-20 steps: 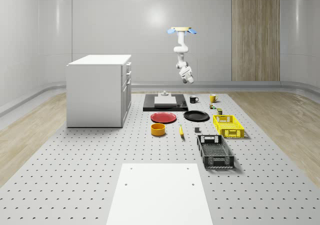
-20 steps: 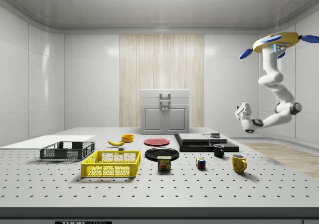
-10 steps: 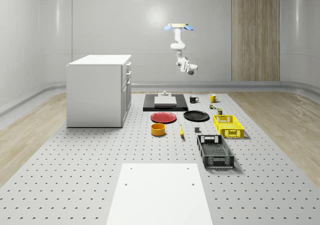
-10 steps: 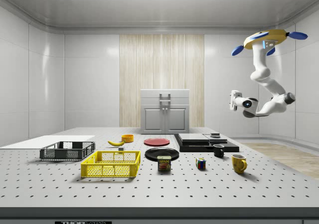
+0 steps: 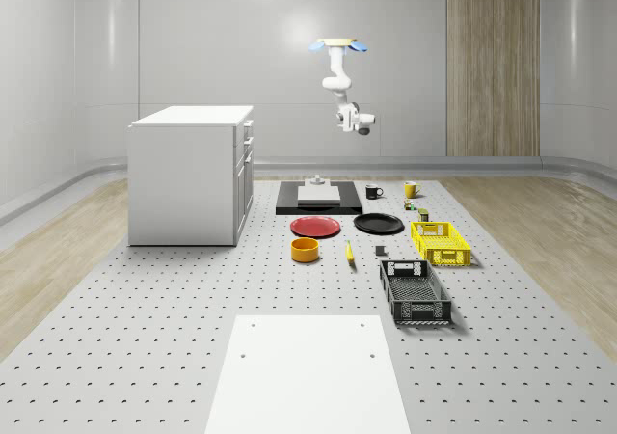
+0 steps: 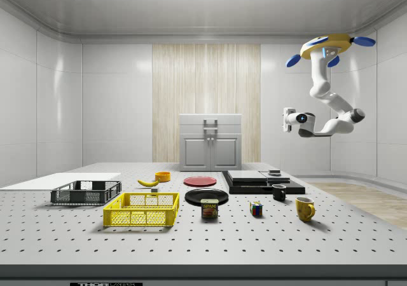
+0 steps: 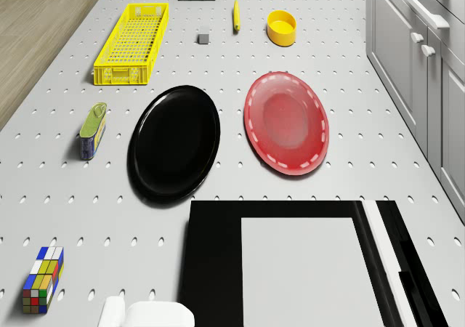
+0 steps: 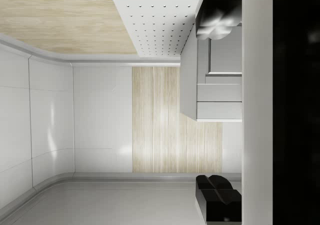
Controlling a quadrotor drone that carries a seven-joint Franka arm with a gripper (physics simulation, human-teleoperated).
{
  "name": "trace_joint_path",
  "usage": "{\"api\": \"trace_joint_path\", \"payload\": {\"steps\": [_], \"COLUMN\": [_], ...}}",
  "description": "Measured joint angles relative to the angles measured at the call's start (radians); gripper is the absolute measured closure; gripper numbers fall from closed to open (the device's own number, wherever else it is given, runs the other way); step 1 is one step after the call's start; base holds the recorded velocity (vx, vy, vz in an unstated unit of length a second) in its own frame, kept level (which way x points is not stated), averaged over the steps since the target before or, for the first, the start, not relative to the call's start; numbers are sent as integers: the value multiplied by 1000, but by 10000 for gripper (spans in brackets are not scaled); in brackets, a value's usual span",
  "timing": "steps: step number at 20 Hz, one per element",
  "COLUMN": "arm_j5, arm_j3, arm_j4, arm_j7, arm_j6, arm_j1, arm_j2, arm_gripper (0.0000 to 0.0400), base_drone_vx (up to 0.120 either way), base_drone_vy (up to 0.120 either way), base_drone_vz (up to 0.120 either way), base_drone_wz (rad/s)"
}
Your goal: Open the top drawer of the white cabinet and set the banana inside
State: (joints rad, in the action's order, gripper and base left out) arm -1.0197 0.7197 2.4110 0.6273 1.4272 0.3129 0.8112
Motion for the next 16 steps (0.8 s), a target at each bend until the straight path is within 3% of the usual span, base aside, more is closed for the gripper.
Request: {"api": "trace_joint_path", "payload": {"steps": [2, 10, 16], "arm_j5": [2, 21, 39], "arm_j3": [10, 40, 58], "arm_j4": [4, 13, 18], "arm_j7": [4, 23, 38], "arm_j6": [10, 52, 81], "arm_j1": [15, 69, 106], "arm_j2": [10, 48, 77], "arm_gripper": [0, 0, 0], "base_drone_vx": [100, 5, 120], "base_drone_vy": [-120, -120, -120], "base_drone_vz": [100, 0, 0], "base_drone_wz": [0, 0, 0]}}
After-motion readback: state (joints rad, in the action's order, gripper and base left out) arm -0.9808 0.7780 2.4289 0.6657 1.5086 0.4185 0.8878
